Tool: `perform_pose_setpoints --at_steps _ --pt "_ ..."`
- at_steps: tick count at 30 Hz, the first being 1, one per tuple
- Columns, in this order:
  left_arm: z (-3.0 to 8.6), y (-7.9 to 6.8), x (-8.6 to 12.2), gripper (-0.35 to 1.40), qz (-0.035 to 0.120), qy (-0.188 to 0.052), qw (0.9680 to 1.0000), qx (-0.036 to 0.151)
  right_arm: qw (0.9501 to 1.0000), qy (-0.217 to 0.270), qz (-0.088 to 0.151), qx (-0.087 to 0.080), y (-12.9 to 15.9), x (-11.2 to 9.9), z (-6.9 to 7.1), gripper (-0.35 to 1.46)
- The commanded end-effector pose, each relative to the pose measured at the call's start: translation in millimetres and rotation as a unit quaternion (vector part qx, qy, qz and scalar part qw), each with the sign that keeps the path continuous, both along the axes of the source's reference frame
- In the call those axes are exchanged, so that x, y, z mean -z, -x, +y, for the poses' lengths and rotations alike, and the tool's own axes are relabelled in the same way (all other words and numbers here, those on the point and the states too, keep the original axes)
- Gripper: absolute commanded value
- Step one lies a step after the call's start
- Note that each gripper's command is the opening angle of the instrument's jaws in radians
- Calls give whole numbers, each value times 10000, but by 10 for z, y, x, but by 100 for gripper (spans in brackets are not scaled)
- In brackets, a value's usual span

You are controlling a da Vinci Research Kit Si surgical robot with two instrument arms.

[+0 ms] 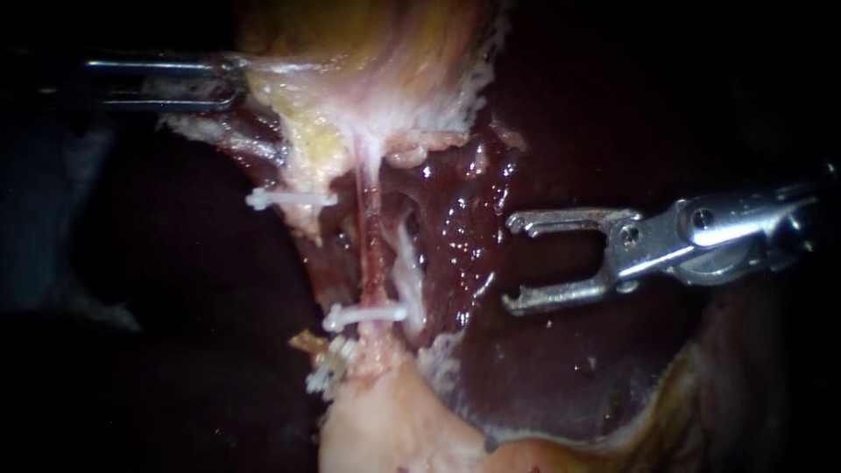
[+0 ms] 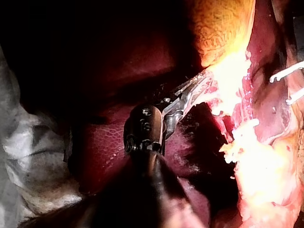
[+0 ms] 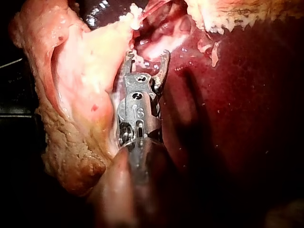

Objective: Going back first clip right tube

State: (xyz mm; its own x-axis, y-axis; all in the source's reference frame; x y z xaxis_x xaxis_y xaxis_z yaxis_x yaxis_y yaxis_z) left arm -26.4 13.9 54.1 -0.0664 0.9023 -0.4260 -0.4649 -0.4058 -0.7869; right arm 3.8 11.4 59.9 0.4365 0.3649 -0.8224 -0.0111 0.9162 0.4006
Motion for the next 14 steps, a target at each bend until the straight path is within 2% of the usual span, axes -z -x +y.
perform_pose_setpoints --at_steps 1,6,14 --pt "-1 3 -3 -35 33 4 10000 -20 10000 -1 0 1 0 0 0 50" --pt "-9 14 -17 -35 37 20 10000 -73 10000 -1 -1 0 0 0 0 50" --pt "-8 12 -16 -35 22 13 10000 -94 10000 -1 -1 -1 -1 0 0 50"
